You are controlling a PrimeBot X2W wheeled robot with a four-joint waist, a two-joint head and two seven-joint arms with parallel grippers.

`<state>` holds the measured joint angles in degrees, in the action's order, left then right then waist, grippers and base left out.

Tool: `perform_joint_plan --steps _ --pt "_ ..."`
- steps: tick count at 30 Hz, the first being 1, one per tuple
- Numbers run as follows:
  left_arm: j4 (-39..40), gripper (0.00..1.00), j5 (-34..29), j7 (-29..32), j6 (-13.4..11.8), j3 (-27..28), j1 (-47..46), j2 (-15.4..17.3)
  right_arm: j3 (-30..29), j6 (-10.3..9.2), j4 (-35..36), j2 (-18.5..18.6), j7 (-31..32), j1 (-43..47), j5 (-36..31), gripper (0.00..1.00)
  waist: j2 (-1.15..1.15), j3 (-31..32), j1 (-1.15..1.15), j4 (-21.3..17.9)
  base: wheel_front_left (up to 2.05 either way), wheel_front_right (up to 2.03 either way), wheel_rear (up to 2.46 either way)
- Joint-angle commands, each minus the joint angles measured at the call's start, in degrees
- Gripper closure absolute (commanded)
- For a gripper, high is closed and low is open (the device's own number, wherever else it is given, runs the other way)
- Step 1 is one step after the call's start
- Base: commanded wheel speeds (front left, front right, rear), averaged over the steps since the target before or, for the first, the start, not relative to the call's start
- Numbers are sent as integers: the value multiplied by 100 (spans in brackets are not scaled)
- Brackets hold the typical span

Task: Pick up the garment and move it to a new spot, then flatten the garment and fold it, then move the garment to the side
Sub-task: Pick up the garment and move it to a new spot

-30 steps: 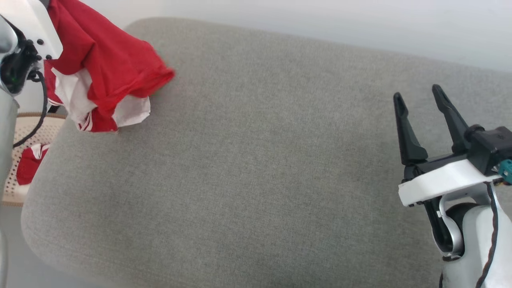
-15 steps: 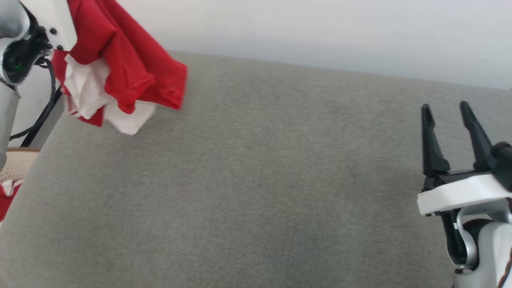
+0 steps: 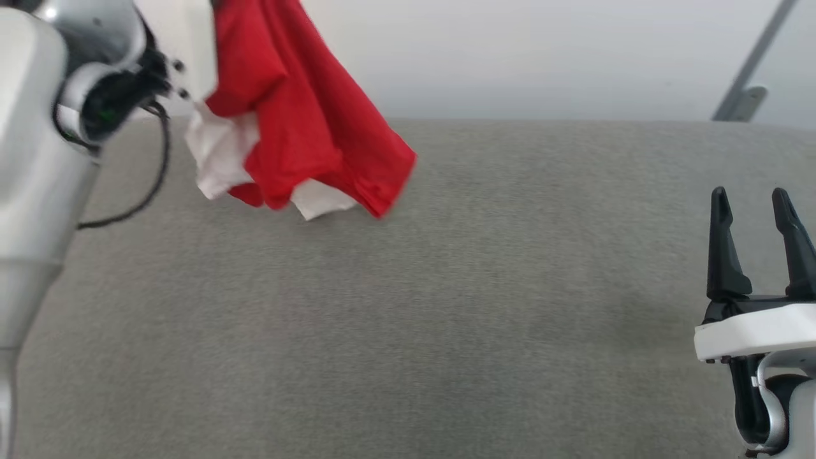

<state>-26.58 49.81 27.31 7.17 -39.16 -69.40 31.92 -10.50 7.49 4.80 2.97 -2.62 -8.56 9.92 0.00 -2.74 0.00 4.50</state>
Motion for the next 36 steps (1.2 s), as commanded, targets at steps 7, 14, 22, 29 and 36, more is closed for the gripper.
perform_joint_plan --steps 7,14,22,29,36 --pt "817 100 365 578 -278 -159 571 -93 36 0 -160 -8 -144 88 210 0 0 -163 0 -702 0 0 0" --pt "1552 100 598 1201 -790 -600 1602 -84 196 0 -400 -9 -353 121 439 0 0 -367 0 -1214 0 0 0" --pt "1200 100 657 1301 -908 -1052 2466 -150 437 0 -625 -8 -554 -49 542 0 0 -607 0 -1545 0 0 0" --pt "382 100 574 1194 -782 -1297 2731 -332 632 0 -832 -8 -702 -239 618 0 0 -787 0 -1705 0 0 0" --pt "-457 100 651 1076 -441 -1420 2702 -636 773 0 -1019 -9 -783 -412 646 0 0 -846 0 -1679 0 0 0"
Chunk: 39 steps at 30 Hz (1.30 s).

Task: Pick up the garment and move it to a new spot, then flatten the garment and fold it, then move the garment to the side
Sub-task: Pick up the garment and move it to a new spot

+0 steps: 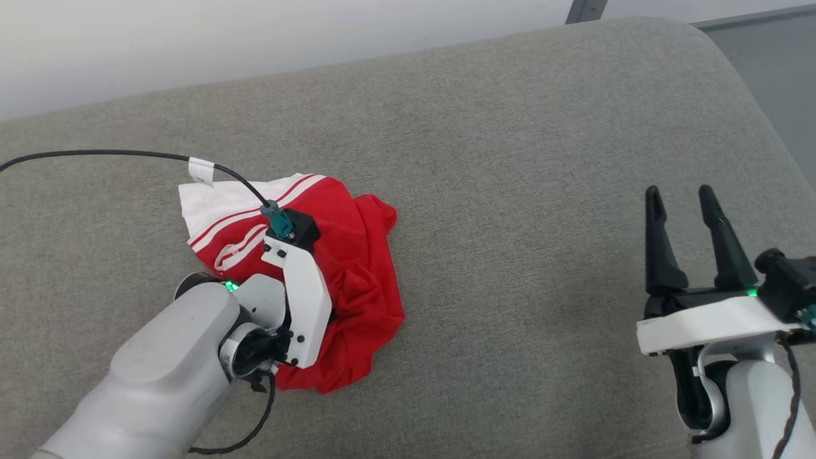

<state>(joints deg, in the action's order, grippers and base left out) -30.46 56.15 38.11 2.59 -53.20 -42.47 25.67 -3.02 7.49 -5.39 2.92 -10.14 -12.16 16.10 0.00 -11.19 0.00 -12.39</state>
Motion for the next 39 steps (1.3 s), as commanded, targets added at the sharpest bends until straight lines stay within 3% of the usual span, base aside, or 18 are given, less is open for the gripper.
perform_joint_plan --steps 1,2,3,4,14,20,29,39 --pt "-137 100 31 -62 67 -3 -16 -69 38 0 -30 -2 -39 -69 25 0 0 4 0 32 0 0 0" --pt "-181 65 25 -122 144 -14 -58 -112 49 0 -55 -2 -44 -86 17 0 0 20 0 56 0 0 0" --pt "-210 21 46 -183 211 -18 -86 -152 59 0 -73 -1 -45 -97 3 0 0 47 0 84 0 0 0" --pt "-228 0 81 -242 261 1 -114 -174 65 0 -93 -1 -43 -98 -15 0 0 88 0 115 0 0 0" --pt "21 0 77 -1047 418 126 7 -78 -119 0 -125 0 97 225 -299 0 0 668 0 581 0 0 0" --pt "380 0 -95 -1782 414 252 285 187 -193 0 -45 -3 146 488 -475 0 0 1053 0 878 0 0 0" --pt "930 0 -150 -3168 84 762 844 543 -333 0 -57 -1 125 741 -405 0 0 1320 0 1250 0 0 0" --pt "1632 0 -345 -4784 -574 1389 1805 1045 -360 0 -168 -3 76 921 -337 0 0 1497 0 1396 0 0 0"
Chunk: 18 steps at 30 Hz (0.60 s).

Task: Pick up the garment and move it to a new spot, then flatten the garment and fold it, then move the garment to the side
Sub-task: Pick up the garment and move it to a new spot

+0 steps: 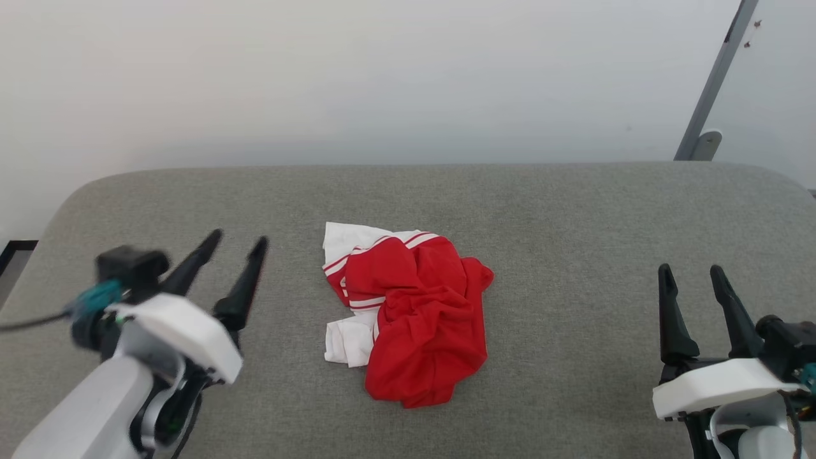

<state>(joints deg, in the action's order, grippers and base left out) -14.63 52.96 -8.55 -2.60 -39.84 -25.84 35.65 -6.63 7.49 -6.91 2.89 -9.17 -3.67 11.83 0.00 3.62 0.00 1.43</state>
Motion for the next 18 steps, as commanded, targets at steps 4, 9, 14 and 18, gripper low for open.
perform_joint_plan --steps 4,9,14,18 --pt "327 0 -34 -495 -296 337 555 165 -17 0 -50 1 -24 96 140 0 0 58 0 57 0 0 0" --pt "608 0 -149 -652 -488 767 1113 238 -36 0 -68 1 -49 149 147 0 0 100 0 107 0 0 0" --pt "933 0 -550 -672 -525 1389 1708 68 -82 0 -72 1 -114 202 127 0 0 132 0 164 0 0 0" --pt "1126 0 -904 -672 -460 1894 2195 -191 -99 0 -98 2 -161 248 130 0 0 161 0 204 0 0 0"
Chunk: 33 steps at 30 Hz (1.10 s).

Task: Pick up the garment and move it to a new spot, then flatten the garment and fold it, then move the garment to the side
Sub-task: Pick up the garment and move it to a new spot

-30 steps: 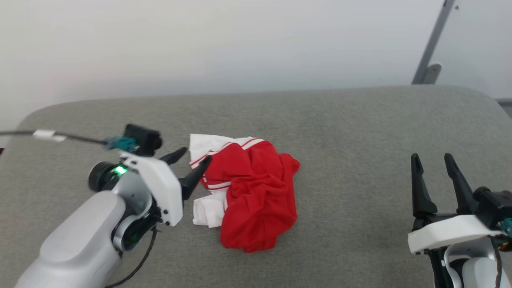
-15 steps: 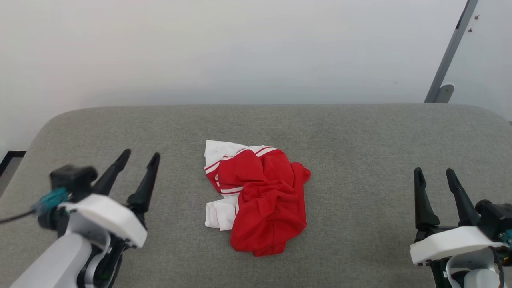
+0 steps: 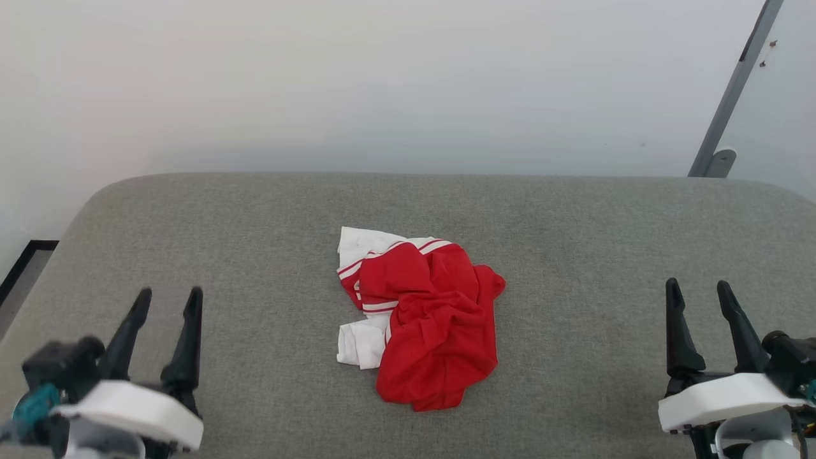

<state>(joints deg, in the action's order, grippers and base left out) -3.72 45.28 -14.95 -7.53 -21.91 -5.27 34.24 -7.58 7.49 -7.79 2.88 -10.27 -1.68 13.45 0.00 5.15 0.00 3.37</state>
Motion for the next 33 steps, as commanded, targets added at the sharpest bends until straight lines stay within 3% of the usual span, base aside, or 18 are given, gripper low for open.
perform_joint_plan --steps 1,12,33 --pt "35 0 -136 -32 34 101 138 -50 -5 0 -9 3 -51 49 -32 0 0 8 0 10 0 0 0" --pt "29 0 -947 -32 446 974 1044 -870 21 0 -98 1 -168 193 -160 0 0 56 0 80 0 0 0" --pt "-183 0 -1763 -32 1082 1822 1378 -1854 93 0 -281 1 -296 540 -72 0 0 65 0 181 0 0 0"
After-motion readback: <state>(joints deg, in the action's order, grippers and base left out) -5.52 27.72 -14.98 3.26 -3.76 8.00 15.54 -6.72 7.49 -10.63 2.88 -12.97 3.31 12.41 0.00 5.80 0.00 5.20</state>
